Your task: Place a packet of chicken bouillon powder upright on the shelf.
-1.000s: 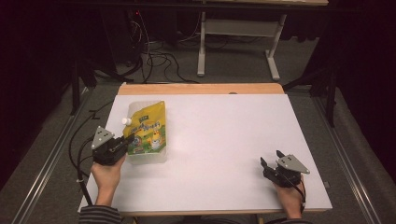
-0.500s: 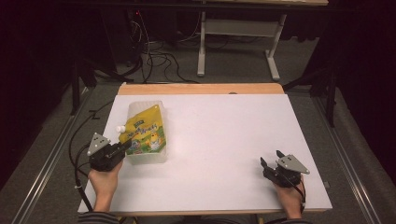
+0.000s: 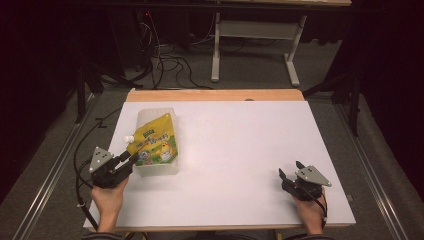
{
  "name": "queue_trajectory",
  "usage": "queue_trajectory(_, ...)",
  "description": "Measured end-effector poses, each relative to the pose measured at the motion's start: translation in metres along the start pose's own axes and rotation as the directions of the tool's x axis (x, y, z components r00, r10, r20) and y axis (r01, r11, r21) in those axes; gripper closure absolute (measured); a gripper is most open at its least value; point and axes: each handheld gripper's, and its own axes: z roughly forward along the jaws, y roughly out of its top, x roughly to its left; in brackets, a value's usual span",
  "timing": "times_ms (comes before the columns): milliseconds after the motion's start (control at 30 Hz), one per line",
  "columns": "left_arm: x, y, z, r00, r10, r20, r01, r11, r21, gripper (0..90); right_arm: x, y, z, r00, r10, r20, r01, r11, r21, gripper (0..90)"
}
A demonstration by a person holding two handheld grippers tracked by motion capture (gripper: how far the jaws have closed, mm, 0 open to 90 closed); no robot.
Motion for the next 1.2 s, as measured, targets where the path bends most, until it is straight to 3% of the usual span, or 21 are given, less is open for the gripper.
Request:
queue_trajectory(267,-0.008,-0.003,-0.011,0.9995,0.014,-0.027,-0.015,0.9999,-0.007,53.9,0.0,0.0,0.0,1.0,-0.001,-0.001,0.001,1.0,0.0,34.0)
queue_trajectory(500,-0.021,-0.006,-0.02,0.9994,0.034,-0.008,-0.034,0.9993,-0.013,50.6,0.0,0.0,0.0,1.0,-0.004,-0.003,0.004,1.0,-0.004,34.0)
queue_trajectory(900,-0.048,-0.011,-0.02,0.994,0.088,0.064,-0.089,0.996,0.008,47.2,0.0,0.0,0.0,1.0,-0.002,-0.003,0.002,1.0,-0.002,34.1)
queue_trajectory(1200,-0.076,-0.009,-0.013,0.979,0.136,0.151,-0.14,0.9901,0.014,45.8,0.0,0.0,0.0,1.0,-0.002,-0.004,0.002,1.0,-0.003,34.1)
